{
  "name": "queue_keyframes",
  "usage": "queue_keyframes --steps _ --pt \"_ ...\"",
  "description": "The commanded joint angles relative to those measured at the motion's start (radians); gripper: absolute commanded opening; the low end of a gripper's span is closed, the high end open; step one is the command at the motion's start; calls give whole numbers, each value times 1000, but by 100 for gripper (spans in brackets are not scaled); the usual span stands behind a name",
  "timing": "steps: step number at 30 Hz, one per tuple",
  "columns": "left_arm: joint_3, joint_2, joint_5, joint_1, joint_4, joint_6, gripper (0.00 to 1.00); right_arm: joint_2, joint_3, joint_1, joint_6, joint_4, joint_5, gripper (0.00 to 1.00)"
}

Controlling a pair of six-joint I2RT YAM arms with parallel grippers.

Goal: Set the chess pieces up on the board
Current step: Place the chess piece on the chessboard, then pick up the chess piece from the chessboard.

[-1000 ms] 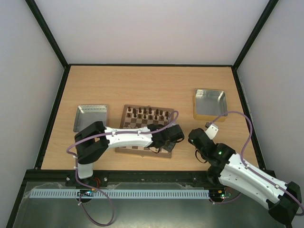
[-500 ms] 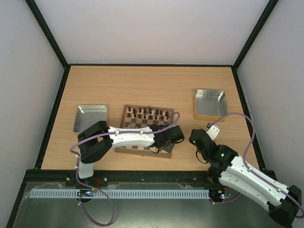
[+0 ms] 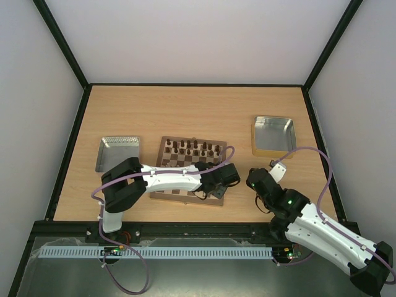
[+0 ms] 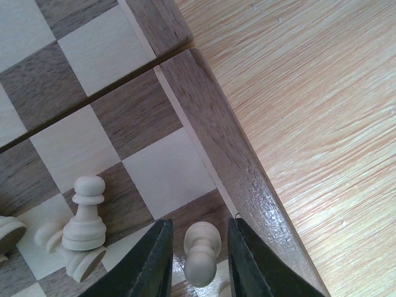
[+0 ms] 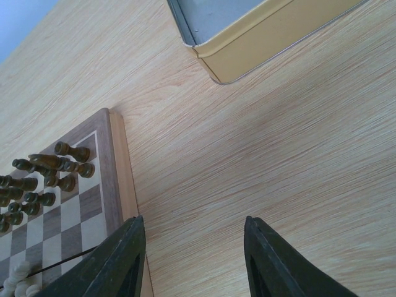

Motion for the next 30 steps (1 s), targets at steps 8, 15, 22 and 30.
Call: queue_keyframes --steps 8,15,22,30 --pt "31 -118 16 58 9 -19 33 -20 13 -3 -17 41 1 44" --pt "-161 -296 45 188 109 -100 39 121 42 -4 -181 254 -208 45" --pt "-411 -547 55 352 246 -158 39 420 170 -1 -308 343 -375 45" --pt "-582 -830 -122 370 359 -140 41 721 381 95 -380 306 -346 42"
